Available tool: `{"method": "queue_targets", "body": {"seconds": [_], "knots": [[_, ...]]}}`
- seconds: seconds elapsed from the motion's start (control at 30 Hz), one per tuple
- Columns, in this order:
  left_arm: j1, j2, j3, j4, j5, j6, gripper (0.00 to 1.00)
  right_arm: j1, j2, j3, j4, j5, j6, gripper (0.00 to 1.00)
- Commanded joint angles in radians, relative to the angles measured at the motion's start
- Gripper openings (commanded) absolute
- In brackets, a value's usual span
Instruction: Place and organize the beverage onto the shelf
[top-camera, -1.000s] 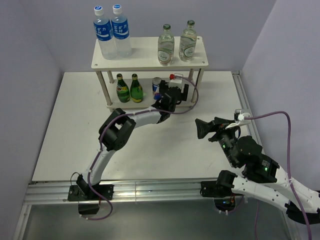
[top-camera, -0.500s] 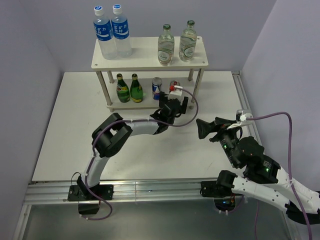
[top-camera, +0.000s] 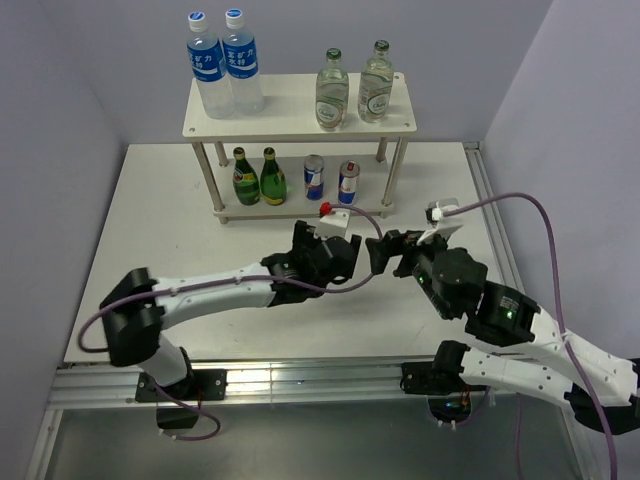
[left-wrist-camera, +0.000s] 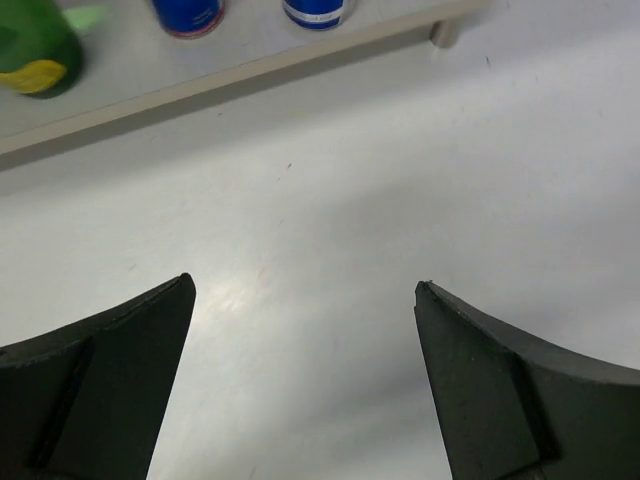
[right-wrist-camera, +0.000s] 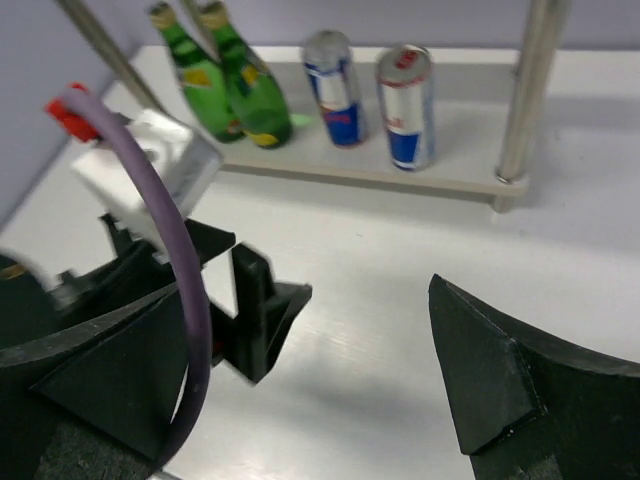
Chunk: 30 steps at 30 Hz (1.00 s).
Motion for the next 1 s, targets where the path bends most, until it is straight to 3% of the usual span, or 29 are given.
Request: {"method": "queue_targets", "body": {"seconds": [0.0, 0.07, 0.17, 0.3, 0.4, 0.6, 0.97], "knots": [[-0.064, -0.205, 0.183, -0.546, -0.124, -0.101, 0.98, 0.008, 0.019, 0.179, -0.056, -0.073, 0.003, 1.0], [-0.076, -0.321, 0.278, -0.645, -0.137, -0.07, 0.97, 0.006, 0.016, 0.291, -0.093, -0.079, -0.025, 1.0], [-0.087, -0.523, 0.289, -0.59, -0.116, 0.036, 0.95, 0.006, -0.009, 0.394, -0.124, -0.089, -0.068, 1.0], [-0.087, -0.714, 0.236, -0.524, -0.173, 0.066, 0.98, 0.006, -0.009, 0.48, -0.206, -0.052, -0.08, 1.0], [-0.087, -0.768, 0.242, -0.579, -0.188, 0.067, 0.99, 0.006, -0.006, 0.525, -0.269, -0.044, -0.069, 1.0], [-0.087, -0.86, 0.174, -0.506, -0.23, 0.071, 0.99, 0.006, -0.012, 0.551, -0.311, -0.064, -0.06, 1.0], [-0.087, -0.868, 0.159, -0.541, -0.274, 0.057, 0.99, 0.006, -0.015, 0.52, -0.27, -0.079, -0.075, 1.0]]}}
